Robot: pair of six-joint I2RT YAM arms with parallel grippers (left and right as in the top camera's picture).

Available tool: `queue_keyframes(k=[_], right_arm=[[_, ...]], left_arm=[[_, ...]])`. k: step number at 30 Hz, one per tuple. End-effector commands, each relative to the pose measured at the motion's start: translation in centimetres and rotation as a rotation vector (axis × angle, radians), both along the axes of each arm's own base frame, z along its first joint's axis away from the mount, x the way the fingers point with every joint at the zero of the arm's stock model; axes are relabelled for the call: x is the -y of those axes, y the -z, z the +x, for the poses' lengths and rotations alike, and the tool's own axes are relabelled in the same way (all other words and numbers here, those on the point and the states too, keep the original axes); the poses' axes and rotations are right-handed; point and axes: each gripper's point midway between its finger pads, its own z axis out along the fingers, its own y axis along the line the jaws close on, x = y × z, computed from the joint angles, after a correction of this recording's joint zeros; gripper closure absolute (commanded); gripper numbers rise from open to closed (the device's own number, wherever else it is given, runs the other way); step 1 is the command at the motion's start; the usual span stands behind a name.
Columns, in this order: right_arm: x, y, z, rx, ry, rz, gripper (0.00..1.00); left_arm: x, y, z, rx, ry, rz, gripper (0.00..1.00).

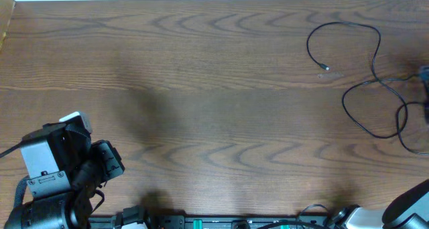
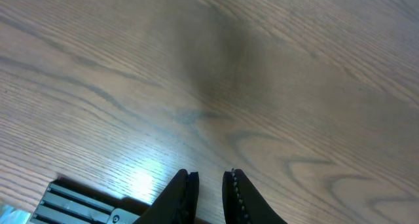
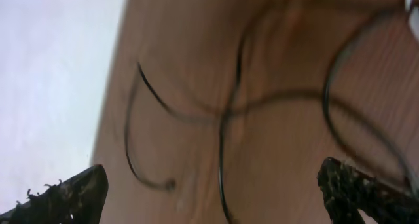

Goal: Untangle cables

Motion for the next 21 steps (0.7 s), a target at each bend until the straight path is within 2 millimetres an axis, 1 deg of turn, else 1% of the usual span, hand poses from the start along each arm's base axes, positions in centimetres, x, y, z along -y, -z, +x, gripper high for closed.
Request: queue_keyframes(k=[1, 4, 5, 7, 9, 11, 13, 16, 19, 21], right_arm=[[-1.7, 1.0, 0.7, -0.069, -0.070, -0.074, 0.01], [-3.8, 1.2, 2.2, -0.092, -0.244, -0.228, 0.01], [-5.1, 1.2, 3.3, -0.088, -0.359, -0.320, 0.01], [-6.6, 1.3, 4.6, -0.079, -0.507, -0.437, 0.01], [-8.2, 1.8, 5.5, -0.078, -0.640, -0.534, 0.01], [-9.5, 2.7, 6.1, -0.085, -0.749, -0.599, 0.01], [-10.5, 3.9, 6.7, -0.092, -0.805, -0.614, 0.01], [-11.3, 5.9, 7.2, -0.111, -0.837, -0.592, 0.01], [-10.8, 7.8, 7.6, -0.154, -0.782, -0.557, 0.01], [-10.4, 8.7, 7.9, -0.169, -0.736, -0.534, 0.01]], left_arm=[[0.0, 0.1, 0.0, -0.002, 0.001, -0.002, 0.81], [0.0, 0.1, 0.0, -0.002, 0.001, -0.002, 0.81], [0.1, 0.1, 0.0, -0.001, 0.001, -0.003, 0.81], [0.0, 0.1, 0.0, -0.002, 0.001, -0.002, 0.81], [0.0, 0.1, 0.0, -0.002, 0.001, -0.002, 0.81], [0.0, 0.1, 0.0, -0.002, 0.001, -0.002, 0.81], [0.0, 0.1, 0.0, -0.001, 0.001, -0.002, 0.81], [0.0, 0.1, 0.0, 0.000, 0.001, -0.002, 0.81], [0.0, 0.1, 0.0, 0.000, 0.001, -0.002, 0.81], [0.0, 0.1, 0.0, 0.000, 0.001, -0.002, 0.80]])
